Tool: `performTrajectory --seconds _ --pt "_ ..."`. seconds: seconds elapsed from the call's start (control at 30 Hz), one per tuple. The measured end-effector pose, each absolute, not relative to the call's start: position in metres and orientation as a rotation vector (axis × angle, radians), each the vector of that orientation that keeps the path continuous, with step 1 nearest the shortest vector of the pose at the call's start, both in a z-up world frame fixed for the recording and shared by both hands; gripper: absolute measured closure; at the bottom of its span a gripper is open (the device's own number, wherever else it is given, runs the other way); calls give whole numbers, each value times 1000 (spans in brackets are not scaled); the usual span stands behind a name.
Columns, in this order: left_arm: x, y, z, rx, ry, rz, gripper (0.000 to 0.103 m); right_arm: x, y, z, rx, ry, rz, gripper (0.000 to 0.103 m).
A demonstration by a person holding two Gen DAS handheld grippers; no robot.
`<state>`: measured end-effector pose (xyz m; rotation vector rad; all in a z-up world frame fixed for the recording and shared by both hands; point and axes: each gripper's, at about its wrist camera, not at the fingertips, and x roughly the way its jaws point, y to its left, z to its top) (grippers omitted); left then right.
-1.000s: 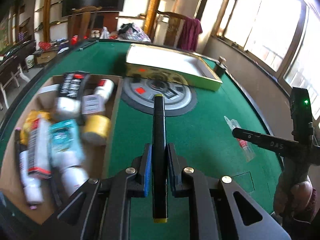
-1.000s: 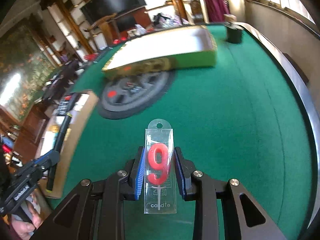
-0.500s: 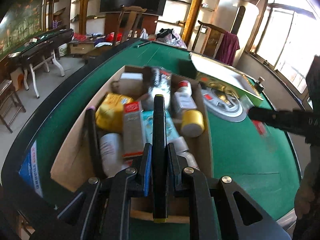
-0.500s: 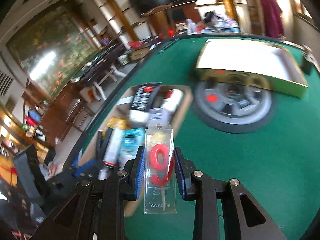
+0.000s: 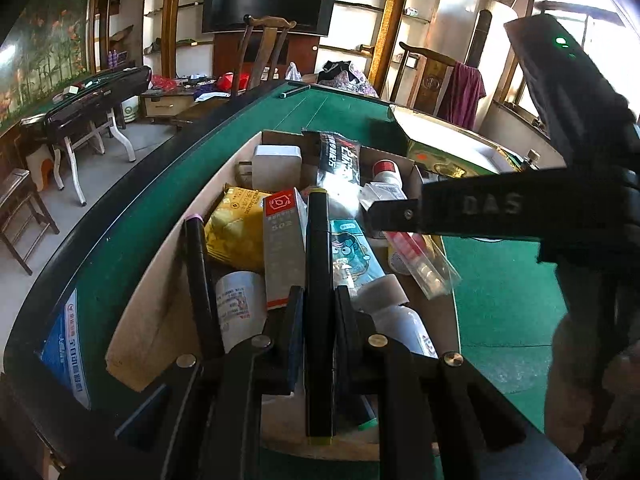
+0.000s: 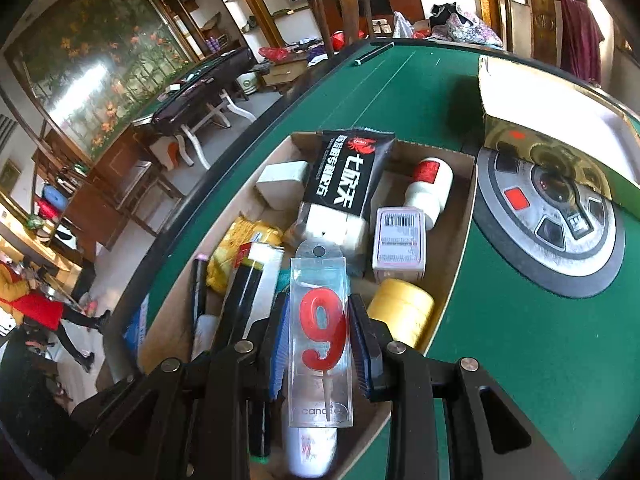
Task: Organize objects
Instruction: 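Carry the black marker and candle pack into the tray and open both grippers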
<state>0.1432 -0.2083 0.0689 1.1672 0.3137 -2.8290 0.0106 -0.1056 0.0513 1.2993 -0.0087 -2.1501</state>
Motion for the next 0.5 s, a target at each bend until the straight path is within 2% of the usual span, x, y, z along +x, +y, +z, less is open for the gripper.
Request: performTrajectory --seconds 0.5 --pt "148 -220 74 1108 308 -2800 88 -3 -116 33 1349 37 -2175 70"
